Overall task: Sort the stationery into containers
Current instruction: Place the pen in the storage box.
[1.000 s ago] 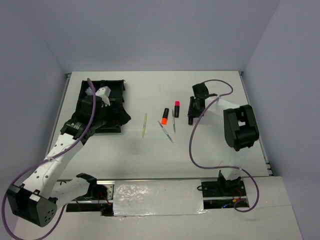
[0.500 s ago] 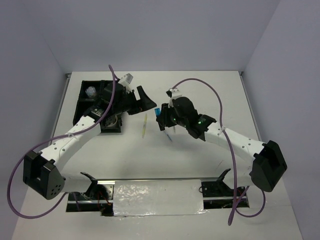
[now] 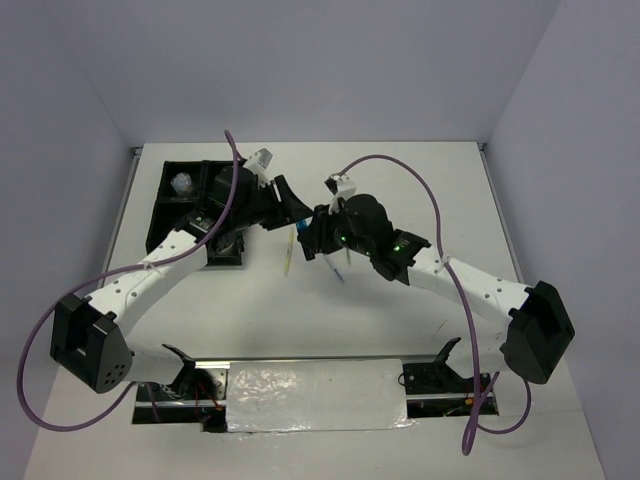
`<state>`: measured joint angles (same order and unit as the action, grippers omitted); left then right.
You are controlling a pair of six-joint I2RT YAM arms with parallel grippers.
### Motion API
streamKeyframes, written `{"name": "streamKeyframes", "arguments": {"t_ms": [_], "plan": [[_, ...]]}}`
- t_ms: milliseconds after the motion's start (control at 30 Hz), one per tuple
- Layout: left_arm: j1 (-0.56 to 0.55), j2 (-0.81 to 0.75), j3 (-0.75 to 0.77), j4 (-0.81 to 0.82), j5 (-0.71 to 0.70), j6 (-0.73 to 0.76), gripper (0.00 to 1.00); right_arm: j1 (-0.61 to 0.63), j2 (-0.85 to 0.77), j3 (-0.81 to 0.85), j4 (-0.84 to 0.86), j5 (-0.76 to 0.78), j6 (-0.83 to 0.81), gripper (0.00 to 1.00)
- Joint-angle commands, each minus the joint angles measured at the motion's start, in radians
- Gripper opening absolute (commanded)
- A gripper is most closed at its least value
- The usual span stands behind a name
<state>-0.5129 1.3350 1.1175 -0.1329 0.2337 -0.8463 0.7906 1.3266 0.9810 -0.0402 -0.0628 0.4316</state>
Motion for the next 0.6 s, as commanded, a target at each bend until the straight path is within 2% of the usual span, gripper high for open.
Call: {"name": "streamKeyframes", "arguments": {"t_ms": [0,33,200,233,300,333,367,400,433,467,533,567], "plan": [[-0.003,0.012,-0.01,0.049,0.021,-0.01,0.59,0.006,-0.033,0.056,0.109,-0.02,0.028,0.01],[-0.004,0.009,-0.013,0.05,0.021,-0.01,0.55,0.006,-0.03,0.061,0.108,-0.012,0.029,0.01],[-0.003,0.001,0.002,0.02,0.007,0.018,0.53,0.006,-0.023,0.071,0.125,-0.017,0.045,0.01],[-0.003,0.0,0.004,0.019,0.003,0.023,0.36,0.006,-0.023,0.07,0.132,-0.026,0.045,0.01],[-0.004,0.001,0.015,0.015,0.009,0.033,0.19,0.007,-0.017,0.073,0.148,-0.048,0.05,0.03],[-0.003,0.004,0.024,0.013,0.01,0.038,0.04,0.006,-0.014,0.073,0.149,-0.055,0.052,0.04],[-0.004,0.007,0.033,0.009,0.01,0.05,0.01,0.006,-0.006,0.076,0.152,-0.063,0.052,0.08],[-0.004,0.009,0.044,-0.011,0.0,0.064,0.0,0.006,-0.004,0.071,0.157,-0.068,0.052,0.24],[-0.001,0.024,0.091,-0.042,-0.046,0.082,0.0,0.004,-0.007,0.065,0.16,-0.065,0.05,0.36],[0.001,0.033,0.126,-0.081,-0.089,0.131,0.0,0.002,-0.018,0.052,0.157,-0.034,0.05,0.57],[0.022,0.09,0.245,-0.224,-0.234,0.211,0.0,-0.019,-0.035,0.036,0.134,0.012,0.064,0.69],[0.039,0.116,0.293,-0.272,-0.299,0.232,0.0,-0.034,-0.056,0.016,0.102,0.049,0.071,0.72]]}}
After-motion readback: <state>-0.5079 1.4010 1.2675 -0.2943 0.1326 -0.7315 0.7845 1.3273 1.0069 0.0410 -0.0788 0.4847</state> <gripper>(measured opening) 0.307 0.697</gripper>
